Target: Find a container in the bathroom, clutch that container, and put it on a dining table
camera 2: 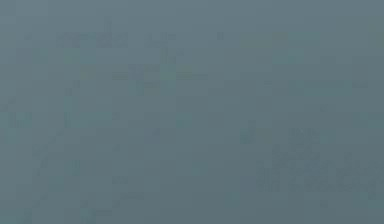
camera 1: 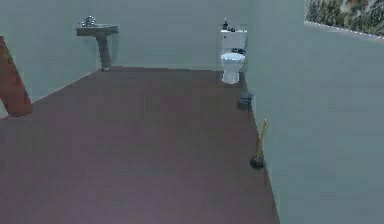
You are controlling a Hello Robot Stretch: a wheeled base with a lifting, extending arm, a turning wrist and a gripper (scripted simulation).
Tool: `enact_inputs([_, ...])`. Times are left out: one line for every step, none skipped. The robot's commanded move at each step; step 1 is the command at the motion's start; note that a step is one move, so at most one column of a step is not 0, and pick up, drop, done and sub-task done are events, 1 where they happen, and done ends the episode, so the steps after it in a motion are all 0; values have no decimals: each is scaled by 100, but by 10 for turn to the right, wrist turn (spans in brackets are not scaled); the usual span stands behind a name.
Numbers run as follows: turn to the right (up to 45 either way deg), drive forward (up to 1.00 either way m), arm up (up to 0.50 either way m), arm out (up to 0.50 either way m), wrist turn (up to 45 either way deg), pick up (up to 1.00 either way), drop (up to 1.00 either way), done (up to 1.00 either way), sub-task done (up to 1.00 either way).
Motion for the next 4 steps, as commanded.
enact_inputs([0, 100, 0, 0, 0, 0, 0, 0, 0])
enact_inputs([0, 100, 0, 0, 0, 0, 0, 0, 0])
enact_inputs([-420, 0, 0, 0, 0, 0, 0, 0, 0])
enact_inputs([450, 0, 0, 0, 0, 0, 0, 0, 0])
